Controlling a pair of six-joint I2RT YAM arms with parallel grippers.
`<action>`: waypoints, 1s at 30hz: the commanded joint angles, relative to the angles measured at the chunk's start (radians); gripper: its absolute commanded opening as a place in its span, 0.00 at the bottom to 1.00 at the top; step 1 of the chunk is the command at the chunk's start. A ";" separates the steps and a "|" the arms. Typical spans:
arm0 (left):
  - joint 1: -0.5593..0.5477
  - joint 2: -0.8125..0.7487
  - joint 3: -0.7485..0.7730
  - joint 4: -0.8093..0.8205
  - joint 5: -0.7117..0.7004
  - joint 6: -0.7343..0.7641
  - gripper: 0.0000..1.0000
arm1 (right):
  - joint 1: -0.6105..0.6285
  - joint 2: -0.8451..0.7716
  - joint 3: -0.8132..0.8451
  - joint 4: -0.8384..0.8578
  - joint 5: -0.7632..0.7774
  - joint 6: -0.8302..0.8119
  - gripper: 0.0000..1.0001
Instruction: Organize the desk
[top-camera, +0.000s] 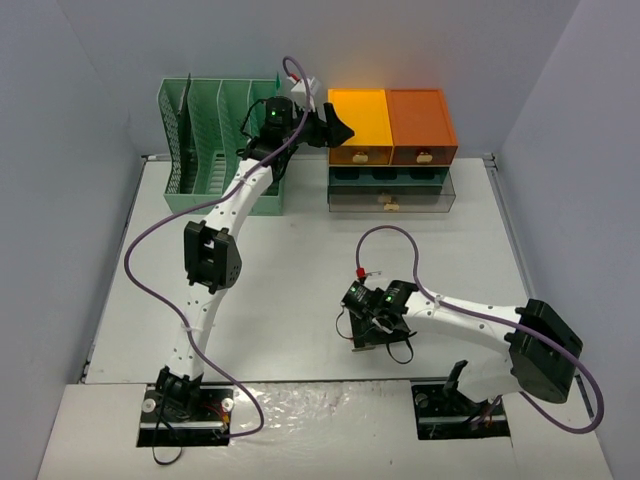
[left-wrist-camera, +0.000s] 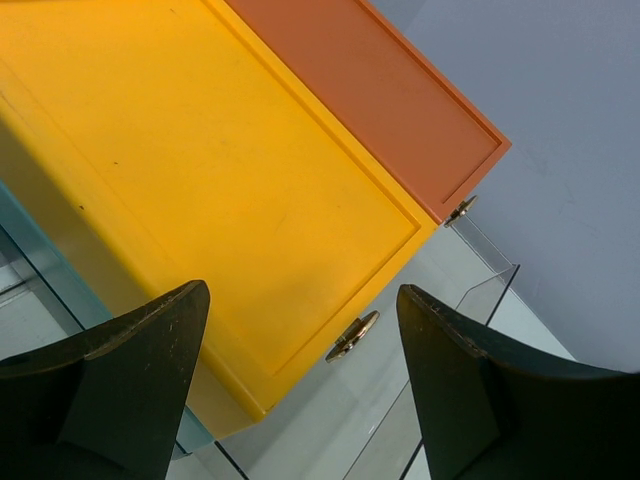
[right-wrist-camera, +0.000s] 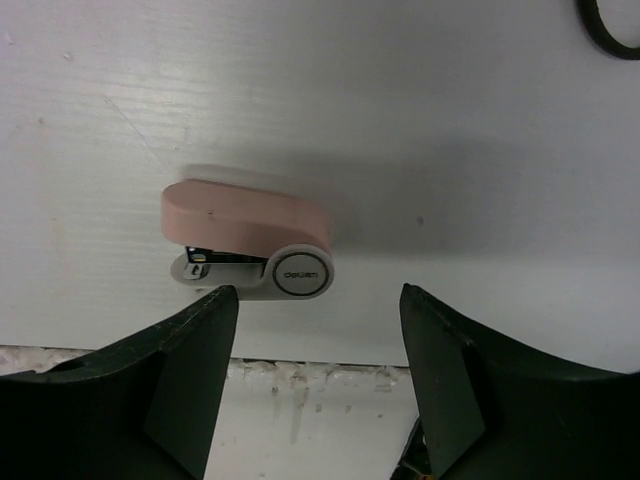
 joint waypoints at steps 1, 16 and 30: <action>0.017 -0.049 -0.020 -0.125 -0.004 0.011 0.73 | 0.040 0.036 0.026 0.043 0.107 -0.003 0.63; 0.024 -0.056 -0.026 -0.133 -0.005 0.018 0.73 | 0.063 -0.098 0.028 0.028 0.078 0.011 0.64; 0.030 -0.059 -0.031 -0.131 -0.003 0.015 0.74 | 0.127 -0.116 0.025 -0.083 0.076 0.016 0.65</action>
